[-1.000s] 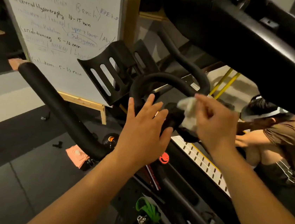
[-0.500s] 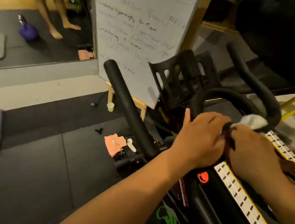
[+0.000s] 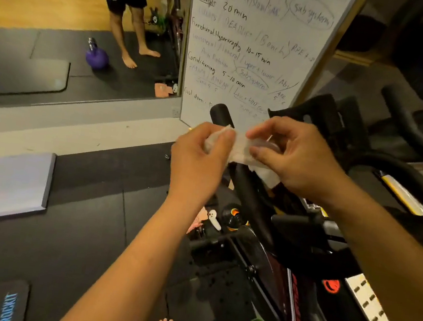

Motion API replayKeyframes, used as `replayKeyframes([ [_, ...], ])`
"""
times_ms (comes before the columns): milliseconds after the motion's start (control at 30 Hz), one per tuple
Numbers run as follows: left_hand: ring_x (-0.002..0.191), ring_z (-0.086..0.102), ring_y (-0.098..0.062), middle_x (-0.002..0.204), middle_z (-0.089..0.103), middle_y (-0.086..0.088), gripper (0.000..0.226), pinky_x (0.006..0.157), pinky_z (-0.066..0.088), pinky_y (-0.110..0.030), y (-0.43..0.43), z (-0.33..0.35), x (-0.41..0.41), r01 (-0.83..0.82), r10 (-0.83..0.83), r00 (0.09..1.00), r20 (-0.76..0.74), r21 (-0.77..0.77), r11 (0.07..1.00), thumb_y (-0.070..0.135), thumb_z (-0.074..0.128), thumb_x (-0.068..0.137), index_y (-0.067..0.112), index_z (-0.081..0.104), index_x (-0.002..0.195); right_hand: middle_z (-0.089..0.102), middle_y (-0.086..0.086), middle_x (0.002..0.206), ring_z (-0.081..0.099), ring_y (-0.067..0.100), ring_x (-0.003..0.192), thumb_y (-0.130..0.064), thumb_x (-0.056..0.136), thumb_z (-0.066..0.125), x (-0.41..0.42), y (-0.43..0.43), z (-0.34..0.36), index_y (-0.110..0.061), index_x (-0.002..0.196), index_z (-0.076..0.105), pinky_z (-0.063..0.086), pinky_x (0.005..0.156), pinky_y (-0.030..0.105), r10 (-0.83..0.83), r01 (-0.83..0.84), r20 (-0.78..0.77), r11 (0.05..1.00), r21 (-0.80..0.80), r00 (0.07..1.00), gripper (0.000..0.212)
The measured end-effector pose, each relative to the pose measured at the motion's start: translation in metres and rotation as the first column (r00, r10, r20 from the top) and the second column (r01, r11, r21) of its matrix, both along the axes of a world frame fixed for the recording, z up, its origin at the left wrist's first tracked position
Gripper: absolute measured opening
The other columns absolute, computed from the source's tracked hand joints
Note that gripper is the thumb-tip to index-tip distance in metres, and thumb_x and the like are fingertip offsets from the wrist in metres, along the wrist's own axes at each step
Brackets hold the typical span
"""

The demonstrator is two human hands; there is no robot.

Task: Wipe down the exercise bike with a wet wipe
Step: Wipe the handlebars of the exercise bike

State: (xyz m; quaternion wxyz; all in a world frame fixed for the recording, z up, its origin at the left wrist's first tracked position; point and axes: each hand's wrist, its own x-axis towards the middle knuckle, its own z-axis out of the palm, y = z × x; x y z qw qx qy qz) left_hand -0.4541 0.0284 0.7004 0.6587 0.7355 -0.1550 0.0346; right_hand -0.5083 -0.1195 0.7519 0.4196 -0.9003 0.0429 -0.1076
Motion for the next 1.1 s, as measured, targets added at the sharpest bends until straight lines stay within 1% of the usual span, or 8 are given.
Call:
replayKeyframes([
  [67,0.067,0.053,-0.006,0.072,0.06,0.005,0.017,0.061,0.038,-0.023,-0.009,-0.016,0.009,-0.117,0.117,0.993,-0.008,0.059,0.991,0.023,0.057,0.098,0.016,0.061,0.083,0.062,-0.009,0.087,0.059,0.004,0.081,-0.015,0.09,0.065,0.025,0.009,-0.026,-0.026,0.089,0.065,0.042,0.081,0.01,-0.075,0.074,-0.006,0.988,-0.133,0.997,0.011],
  [167,0.075,0.051,-0.017,0.082,0.057,-0.001,0.021,0.066,0.032,-0.027,-0.039,-0.043,0.012,-0.164,0.175,0.962,-0.21,0.067,0.984,0.025,0.04,0.105,0.013,0.048,0.089,0.058,-0.014,0.078,0.055,-0.002,0.074,-0.014,0.094,0.058,0.041,0.022,-0.059,-0.023,0.091,0.059,0.041,0.069,0.011,-0.246,0.245,0.068,0.969,0.014,0.967,0.009],
  [267,0.067,0.047,-0.012,0.075,0.051,0.003,0.024,0.057,0.029,-0.022,-0.056,-0.041,0.02,-0.243,0.224,0.931,-0.288,-0.031,0.97,0.023,0.033,0.107,0.011,0.043,0.089,0.057,-0.017,0.078,0.054,-0.007,0.074,-0.015,0.095,0.057,0.054,0.018,-0.058,-0.022,0.09,0.057,0.037,0.065,0.002,-0.238,0.242,0.102,0.97,-0.024,0.966,0.009],
  [367,0.063,0.043,-0.003,0.072,0.047,0.005,0.023,0.056,0.034,-0.012,-0.052,-0.024,0.051,-0.263,0.233,0.939,-0.255,-0.091,0.961,0.02,0.035,0.106,0.009,0.044,0.088,0.058,-0.015,0.079,0.053,-0.004,0.073,-0.019,0.095,0.057,0.09,0.014,-0.042,-0.022,0.089,0.058,0.039,0.066,0.008,-0.238,0.238,0.05,0.971,0.002,0.97,0.007],
  [500,0.064,0.045,-0.005,0.071,0.05,0.006,0.028,0.062,0.036,-0.025,-0.048,-0.019,0.087,-0.271,0.24,0.94,-0.243,-0.103,0.957,0.024,0.041,0.105,0.013,0.049,0.08,0.057,-0.011,0.077,0.054,0.003,0.072,-0.018,0.095,0.056,0.12,0.015,-0.039,-0.024,0.084,0.058,0.046,0.072,0.02,-0.288,0.282,0.033,0.952,0.12,0.957,0.013],
  [633,0.056,0.039,-0.003,0.065,0.045,0.005,0.033,0.054,0.033,-0.015,-0.043,-0.043,0.037,-0.276,0.253,0.939,-0.232,-0.074,0.958,0.024,0.044,0.104,0.018,0.041,0.072,0.058,-0.011,0.077,0.054,0.003,0.071,-0.022,0.097,0.054,0.095,0.01,-0.058,-0.023,0.087,0.058,0.046,0.07,0.019,-0.314,0.309,0.039,0.946,0.1,0.949,0.011],
  [800,0.056,0.04,-0.001,0.065,0.043,0.007,0.031,0.055,0.036,-0.014,-0.038,-0.067,-0.042,-0.192,0.157,0.953,-0.26,-0.116,0.975,0.022,0.049,0.103,0.021,0.043,0.072,0.063,-0.006,0.09,0.061,0.009,0.087,-0.014,0.098,0.05,0.024,-0.008,-0.084,-0.024,0.096,0.058,0.047,0.074,0.022,-0.172,0.165,-0.188,0.985,-0.051,0.967,0.013],
  [1100,0.058,0.04,-0.005,0.061,0.044,0.009,0.03,0.056,0.038,-0.028,-0.048,-0.081,-0.154,-0.289,0.248,0.929,-0.275,-0.122,0.949,0.021,0.052,0.101,0.016,0.044,0.073,0.061,0.003,0.087,0.058,0.023,0.082,-0.022,0.097,0.052,-0.06,-0.021,-0.052,-0.023,0.084,0.054,0.042,0.064,0.027,0.063,-0.306,-0.59,0.896,-0.321,0.805,0.013],
])
